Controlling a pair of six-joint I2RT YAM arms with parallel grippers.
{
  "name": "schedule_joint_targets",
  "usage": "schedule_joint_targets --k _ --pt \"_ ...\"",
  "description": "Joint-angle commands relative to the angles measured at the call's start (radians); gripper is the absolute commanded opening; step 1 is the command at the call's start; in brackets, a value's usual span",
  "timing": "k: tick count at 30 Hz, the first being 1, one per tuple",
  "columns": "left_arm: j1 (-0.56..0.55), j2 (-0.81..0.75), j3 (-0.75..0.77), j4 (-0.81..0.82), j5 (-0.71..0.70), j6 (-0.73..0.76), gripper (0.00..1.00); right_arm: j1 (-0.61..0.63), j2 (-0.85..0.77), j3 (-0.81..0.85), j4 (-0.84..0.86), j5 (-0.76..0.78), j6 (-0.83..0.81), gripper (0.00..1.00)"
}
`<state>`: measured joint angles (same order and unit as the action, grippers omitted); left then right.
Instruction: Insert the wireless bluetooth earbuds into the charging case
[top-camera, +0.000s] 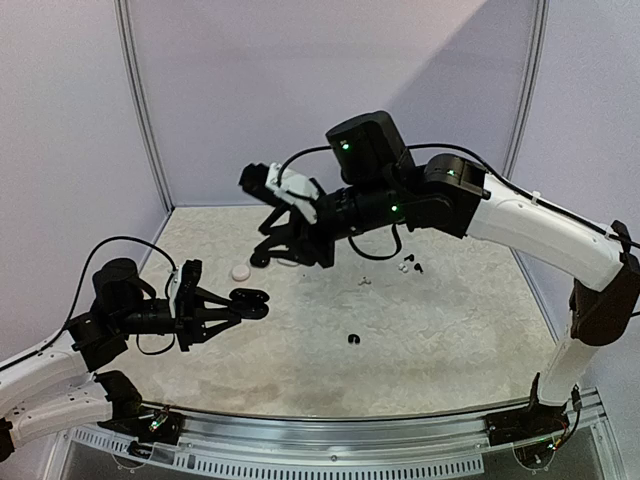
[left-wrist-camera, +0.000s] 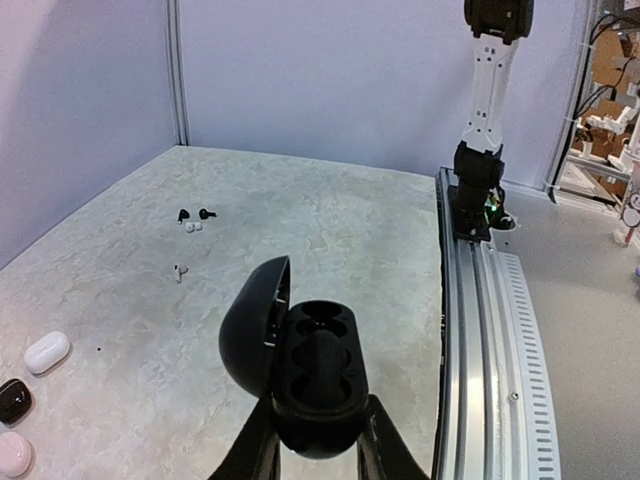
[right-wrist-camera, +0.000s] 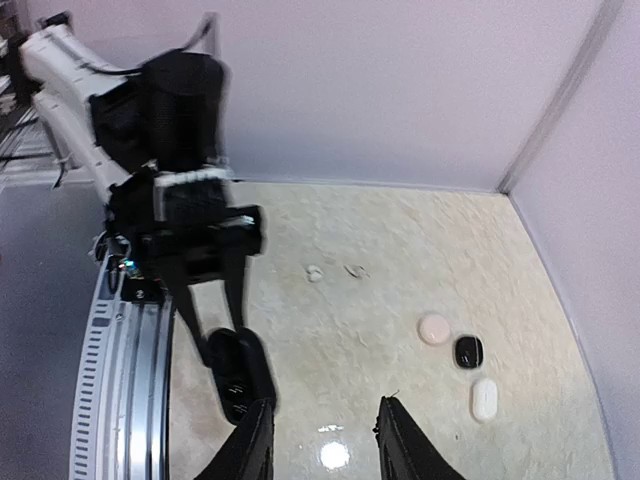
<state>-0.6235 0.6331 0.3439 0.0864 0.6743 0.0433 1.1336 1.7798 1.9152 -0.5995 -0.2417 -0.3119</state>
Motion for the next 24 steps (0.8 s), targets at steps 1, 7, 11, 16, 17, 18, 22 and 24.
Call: schedule_joint_targets --k 1,7,11,16,17,18,22,24 --pt "0.001 -0.016 -0.021 0.025 -0.019 -0.03 0.0 -0.157 0.008 -0.08 -0.031 0.051 0.258 0.36" --pt "0.013 -0.022 -0.027 0.026 -0.013 -0.014 0.0 -0.26 0.121 -0.213 -0.145 0.007 0.368 0.35" --pt "0.018 -0.026 -0.03 0.027 -0.009 -0.005 0.0 -0.264 0.188 -0.312 -0.152 0.013 0.349 0.33" --pt "0.022 -0.024 -0.032 0.028 0.001 0.0 0.0 -0.264 0.192 -0.439 -0.049 0.037 0.338 0.23" --pt "0.022 -0.024 -0.033 0.03 0.0 -0.001 0.0 -0.265 0.194 -0.455 -0.039 0.047 0.336 0.22" --pt "0.022 -0.023 -0.033 0.03 0.0 0.001 0.0 -0.265 0.195 -0.467 -0.031 0.059 0.333 0.22" --pt "0.023 -0.024 -0.034 0.032 0.002 0.005 0.0 -0.265 0.226 -0.493 -0.034 0.055 0.323 0.21" --pt "0.024 -0.024 -0.035 0.033 0.001 0.005 0.0 -0.266 0.244 -0.499 -0.038 0.048 0.323 0.21"
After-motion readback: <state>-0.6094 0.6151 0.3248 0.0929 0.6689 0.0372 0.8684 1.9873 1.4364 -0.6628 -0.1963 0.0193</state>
